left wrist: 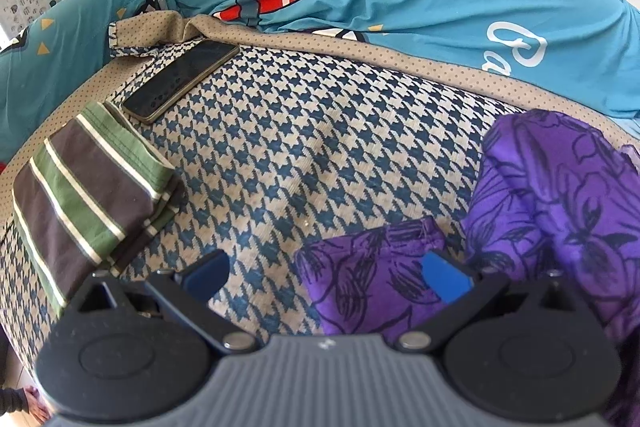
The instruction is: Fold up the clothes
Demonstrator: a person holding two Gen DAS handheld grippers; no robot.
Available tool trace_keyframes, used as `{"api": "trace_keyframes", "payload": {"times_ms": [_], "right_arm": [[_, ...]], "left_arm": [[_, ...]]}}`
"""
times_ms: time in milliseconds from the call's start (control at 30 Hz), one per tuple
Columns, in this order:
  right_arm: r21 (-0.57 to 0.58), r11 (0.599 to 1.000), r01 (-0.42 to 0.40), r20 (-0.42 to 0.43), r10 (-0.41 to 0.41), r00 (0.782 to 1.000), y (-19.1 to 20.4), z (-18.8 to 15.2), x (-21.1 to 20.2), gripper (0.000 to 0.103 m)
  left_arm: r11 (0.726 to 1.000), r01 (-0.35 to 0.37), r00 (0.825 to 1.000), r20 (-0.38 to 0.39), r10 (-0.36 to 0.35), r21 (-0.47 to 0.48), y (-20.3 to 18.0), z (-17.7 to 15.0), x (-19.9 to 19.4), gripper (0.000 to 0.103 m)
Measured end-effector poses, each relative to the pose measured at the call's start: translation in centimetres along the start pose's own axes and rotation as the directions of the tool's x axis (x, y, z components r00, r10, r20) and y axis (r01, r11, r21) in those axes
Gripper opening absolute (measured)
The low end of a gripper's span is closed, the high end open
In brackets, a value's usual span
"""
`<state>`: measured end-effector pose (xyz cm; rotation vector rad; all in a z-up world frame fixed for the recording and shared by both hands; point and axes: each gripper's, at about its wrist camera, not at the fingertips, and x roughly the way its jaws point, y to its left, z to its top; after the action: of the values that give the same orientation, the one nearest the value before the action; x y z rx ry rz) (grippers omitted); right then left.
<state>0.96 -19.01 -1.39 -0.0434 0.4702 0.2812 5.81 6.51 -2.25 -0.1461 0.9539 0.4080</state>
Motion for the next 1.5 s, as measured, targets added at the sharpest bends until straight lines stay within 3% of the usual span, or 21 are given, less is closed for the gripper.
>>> {"api": "trace_keyframes", "payload": {"times_ms": [267,367,500,600,667,833,933,1000,1033,1233,1400,1500], "right_arm": [[0.185,0.968,0.171,0.039,-0.181,0.983,-6.9,1.5,-2.3,0.007],[0.241,0.929,0.281,0.013,-0.293,0.956,-10.8,1.1,-3.3,0.003],[0.312,0.856,0.413,-0.037,-0.423,0.905,-16.1,0.2,-4.9,0.004],[0.419,0.829,0.37,-0.053,-0.385,0.922,-19.4,-0.8,-6.1,0.007],[0.443,0.832,0.334,-0.064,-0.342,0.937,-19.9,-1.1,-6.3,0.007],[0.307,0.916,0.26,-0.062,-0.253,0.965,-16.1,-0.2,-4.6,0.009],[0.249,0.956,0.156,-0.048,-0.148,0.988,-13.7,0.5,-3.6,0.021],[0.218,0.972,0.092,-0.041,-0.085,0.996,-12.2,0.6,-3.0,0.039],[0.201,0.978,0.061,-0.038,-0.054,0.998,-11.5,0.7,-2.7,0.043],[0.048,0.99,-0.13,-0.048,0.132,0.99,-6.6,0.8,-0.4,0.078],[-0.132,0.986,-0.105,-0.084,0.094,0.992,-2.6,-0.1,1.9,0.079],[-0.173,0.983,-0.065,-0.094,0.049,0.994,-1.6,-0.6,3.4,0.078]], "left_arm": [[0.999,0.021,1.0,0.011,-0.021,0.03,-1.4,-0.3,-0.4,0.103],[0.998,0.041,0.999,0.008,-0.041,0.049,-2.2,-0.5,-0.3,0.103],[0.993,0.08,0.997,0.006,-0.081,0.081,-3.6,-1.0,-0.3,0.103],[0.988,0.103,0.995,0.003,-0.104,0.116,-5.0,-1.6,-0.4,0.103],[0.983,0.115,0.993,0.0,-0.116,0.14,-5.9,-1.9,-0.3,0.103],[0.974,0.154,0.988,-0.013,-0.154,0.169,-7.2,-2.6,-0.2,0.103],[0.966,0.167,0.986,-0.023,-0.165,0.2,-7.8,-3.1,0.0,0.103],[0.956,0.191,0.982,-0.047,-0.185,0.223,-8.3,-3.6,0.1,0.103],[0.95,0.204,0.979,-0.059,-0.196,0.234,-8.6,-3.9,0.2,0.103],[0.93,0.232,0.972,-0.088,-0.216,0.284,-9.7,-5.1,0.4,0.103],[0.936,0.237,0.971,-0.104,-0.217,0.26,-9.3,-5.2,0.8,0.103],[0.94,0.223,0.974,-0.097,-0.205,0.258,-9.1,-5.0,0.8,0.103]]}}
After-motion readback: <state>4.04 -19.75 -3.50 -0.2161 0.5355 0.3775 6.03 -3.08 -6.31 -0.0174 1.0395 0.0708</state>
